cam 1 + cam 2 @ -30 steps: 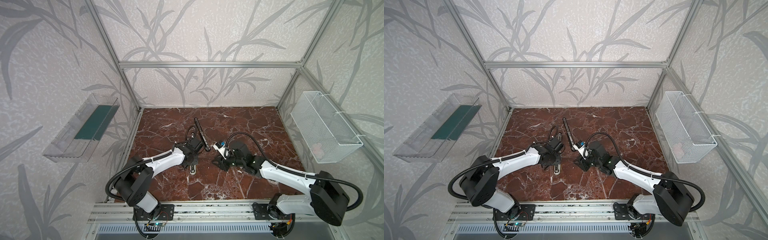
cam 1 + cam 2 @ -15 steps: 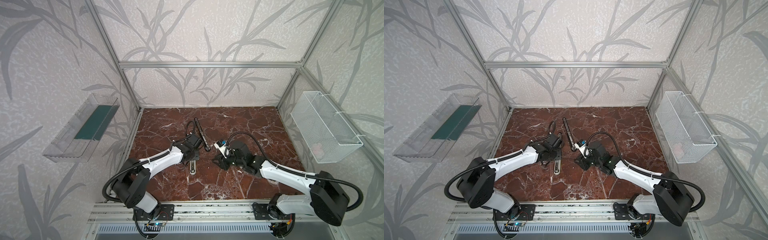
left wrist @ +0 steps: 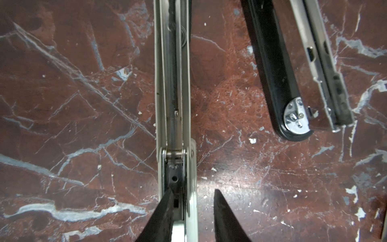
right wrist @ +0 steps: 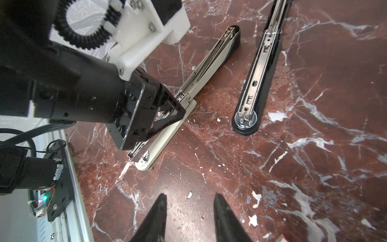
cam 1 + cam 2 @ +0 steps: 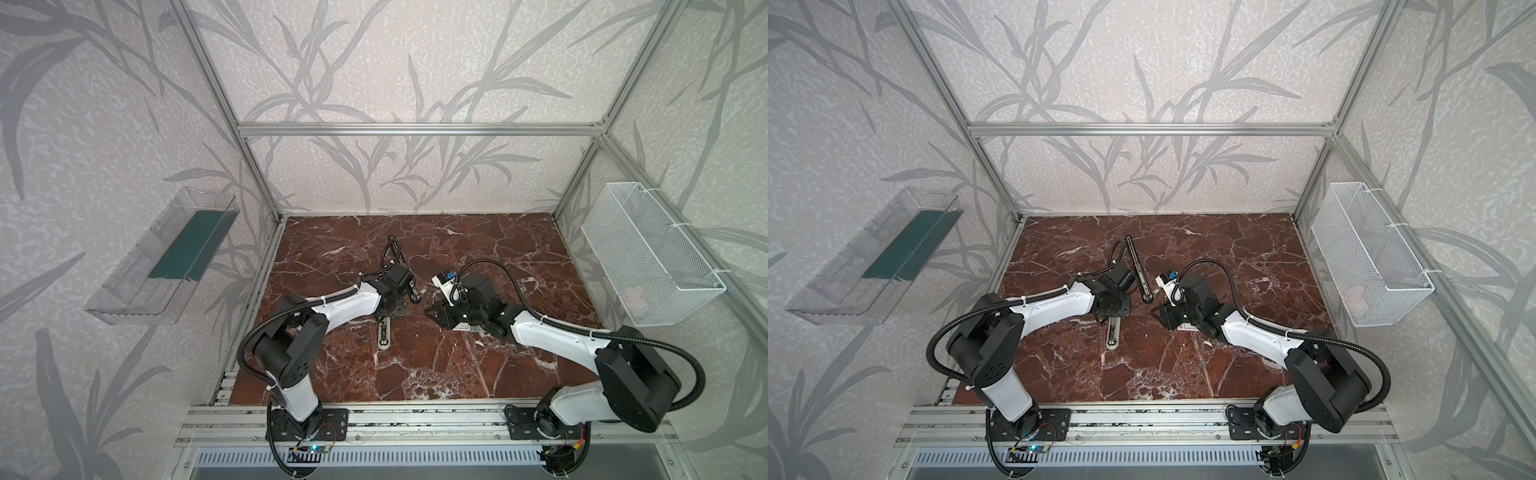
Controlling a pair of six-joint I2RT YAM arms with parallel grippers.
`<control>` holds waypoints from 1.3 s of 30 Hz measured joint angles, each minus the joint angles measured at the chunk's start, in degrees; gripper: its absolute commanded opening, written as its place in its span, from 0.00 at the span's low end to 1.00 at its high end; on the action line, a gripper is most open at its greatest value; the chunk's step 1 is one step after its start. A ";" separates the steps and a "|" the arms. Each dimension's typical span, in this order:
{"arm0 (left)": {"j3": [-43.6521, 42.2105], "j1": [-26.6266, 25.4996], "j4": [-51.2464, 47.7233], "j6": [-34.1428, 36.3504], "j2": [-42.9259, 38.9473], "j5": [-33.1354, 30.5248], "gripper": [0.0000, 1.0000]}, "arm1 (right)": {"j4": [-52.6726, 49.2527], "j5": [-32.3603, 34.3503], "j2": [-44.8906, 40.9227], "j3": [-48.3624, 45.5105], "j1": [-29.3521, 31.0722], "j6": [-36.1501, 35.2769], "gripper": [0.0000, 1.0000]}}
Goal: Load the staples into the stapler
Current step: 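Lift the left gripper off the stapler while the right gripper moves to the staple box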
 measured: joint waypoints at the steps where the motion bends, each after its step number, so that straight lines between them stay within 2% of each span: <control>1: -0.61 0.07 0.04 0.00 -0.52 -0.39 0.34 | 0.28 -0.39 0.50 0.35 -0.17 0.35 0.39; 11: -5.79 4.22 -5.90 1.86 -7.06 -4.20 0.36 | 2.80 -2.45 2.25 1.01 -0.48 2.10 0.39; 15: -3.61 5.68 -7.56 4.59 -8.57 -4.46 0.39 | 3.34 -2.69 2.25 1.01 -0.55 2.32 0.39; 19: 0.50 8.00 -6.45 7.74 -8.11 -1.53 0.41 | 3.65 -3.06 2.25 1.01 -0.98 2.49 0.39; 25: 8.66 11.61 -3.19 12.96 0.63 2.27 0.42 | 3.82 -3.87 2.25 1.01 -1.31 2.75 0.39; 33: 14.56 14.12 -1.79 17.00 12.87 4.85 0.42 | 3.82 -3.91 2.21 0.98 -1.55 2.78 0.39; 34: 14.73 14.23 -1.70 17.20 13.44 4.98 0.41 | 3.82 -3.93 2.16 0.94 -1.62 2.78 0.39; 39: 15.69 14.27 -1.88 18.84 14.40 6.32 0.25 | 3.87 -4.09 2.10 0.92 -2.19 2.84 0.39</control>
